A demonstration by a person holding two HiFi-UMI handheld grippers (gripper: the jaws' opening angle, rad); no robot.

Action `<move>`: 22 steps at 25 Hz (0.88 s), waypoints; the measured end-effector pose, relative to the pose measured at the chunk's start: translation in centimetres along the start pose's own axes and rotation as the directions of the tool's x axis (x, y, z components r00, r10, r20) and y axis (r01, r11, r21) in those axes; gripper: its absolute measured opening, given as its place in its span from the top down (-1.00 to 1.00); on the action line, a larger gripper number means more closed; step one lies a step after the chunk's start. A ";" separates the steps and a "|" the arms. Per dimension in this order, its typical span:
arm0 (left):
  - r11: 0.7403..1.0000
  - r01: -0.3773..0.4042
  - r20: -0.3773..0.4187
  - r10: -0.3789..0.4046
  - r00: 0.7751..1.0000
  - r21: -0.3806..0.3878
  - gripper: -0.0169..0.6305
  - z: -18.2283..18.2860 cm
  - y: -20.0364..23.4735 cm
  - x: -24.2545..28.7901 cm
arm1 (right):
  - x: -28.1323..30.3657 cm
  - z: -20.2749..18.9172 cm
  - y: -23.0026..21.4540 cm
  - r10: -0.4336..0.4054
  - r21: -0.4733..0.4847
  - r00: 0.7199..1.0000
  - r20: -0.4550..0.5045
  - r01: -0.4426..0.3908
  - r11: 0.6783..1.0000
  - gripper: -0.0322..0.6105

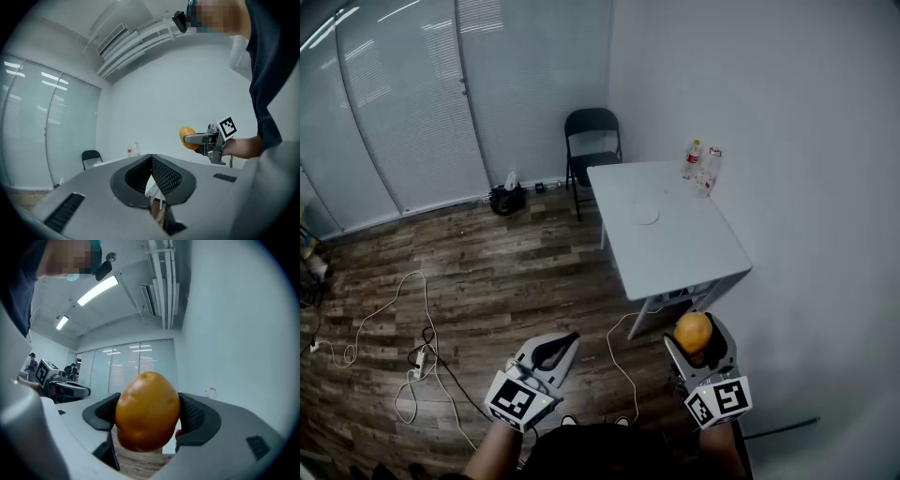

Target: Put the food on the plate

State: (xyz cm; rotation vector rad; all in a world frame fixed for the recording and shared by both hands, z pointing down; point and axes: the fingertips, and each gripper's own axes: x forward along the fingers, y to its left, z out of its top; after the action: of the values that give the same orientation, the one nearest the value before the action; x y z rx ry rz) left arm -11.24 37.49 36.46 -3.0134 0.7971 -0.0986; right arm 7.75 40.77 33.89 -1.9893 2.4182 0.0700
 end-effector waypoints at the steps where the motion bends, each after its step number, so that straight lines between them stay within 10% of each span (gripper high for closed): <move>1: 1.000 -0.007 -0.002 0.007 1.000 -0.017 0.89 0.1 0.1 0.0 | 0.0 -0.1 0.1 0.007 -0.005 1.000 0.004 -0.007 1.000 -0.33; 22: 1.000 -0.004 -0.014 0.004 1.000 -0.028 0.89 -1.0 3.6 -2.4 | 3.1 0.0 3.0 0.032 0.023 0.999 0.026 -0.032 0.999 -0.33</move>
State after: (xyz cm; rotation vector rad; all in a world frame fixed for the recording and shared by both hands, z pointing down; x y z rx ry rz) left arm -15.16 35.60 37.21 -3.0405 0.8121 -0.1094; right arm 4.22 38.34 33.88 -1.9283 2.4237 0.0673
